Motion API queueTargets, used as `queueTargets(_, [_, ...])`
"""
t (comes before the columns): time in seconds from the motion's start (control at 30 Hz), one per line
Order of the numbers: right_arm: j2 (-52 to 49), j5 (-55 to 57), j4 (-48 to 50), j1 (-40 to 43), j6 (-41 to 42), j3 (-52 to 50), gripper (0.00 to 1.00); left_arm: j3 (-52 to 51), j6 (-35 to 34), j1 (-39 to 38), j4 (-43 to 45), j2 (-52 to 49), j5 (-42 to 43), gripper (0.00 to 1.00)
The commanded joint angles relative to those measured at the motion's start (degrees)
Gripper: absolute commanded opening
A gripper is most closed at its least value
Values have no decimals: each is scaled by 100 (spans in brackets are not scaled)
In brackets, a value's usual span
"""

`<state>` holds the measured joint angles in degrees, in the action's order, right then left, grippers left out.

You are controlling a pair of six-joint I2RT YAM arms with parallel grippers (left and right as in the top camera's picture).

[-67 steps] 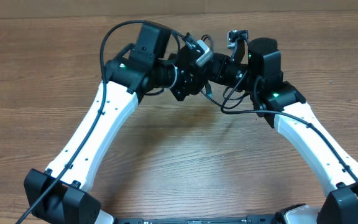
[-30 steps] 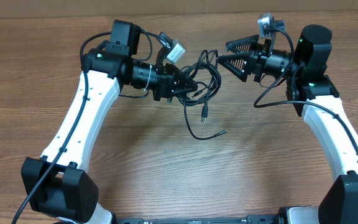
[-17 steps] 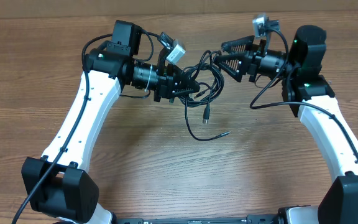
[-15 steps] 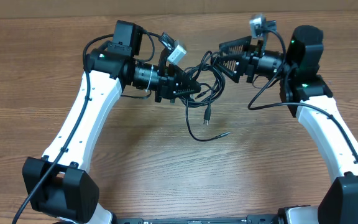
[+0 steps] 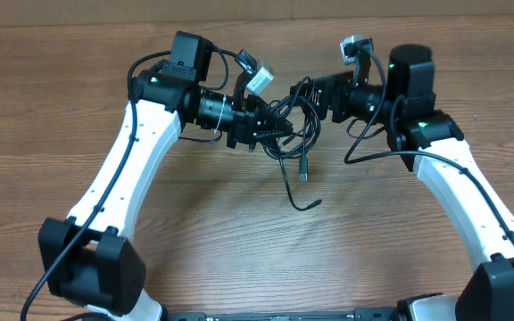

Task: Untangle cables

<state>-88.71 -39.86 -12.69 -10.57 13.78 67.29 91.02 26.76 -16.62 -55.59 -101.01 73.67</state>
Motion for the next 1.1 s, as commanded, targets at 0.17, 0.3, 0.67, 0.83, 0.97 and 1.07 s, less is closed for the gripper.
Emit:
queueTargets(0.17, [-79,3659,-678,890,426,66,65,9,310,-92,-9,140,1266,4])
queueTargets(0.3, [-79,3646,-743,1386,472,66,64,9,459,-94,-4,142,1639,4])
queueTargets(0.67, [-79,3534,-852,1779,468,66,74,9,-597,-94,-13,140,-627,4])
queueTargets(0.83, [-79,3532,-1067,1849,610,66,100,9,-1606,-94,-81,140,-2347,5])
queueTargets(0.97, [-79,3307,-1294,1912,748,66,100,9,-2083,-103,-289,140,-3910,5])
queueTargets(1.07, [-79,2291,-1397,1910,743,66,100,9,-2341,-103,-490,140,-4913,4])
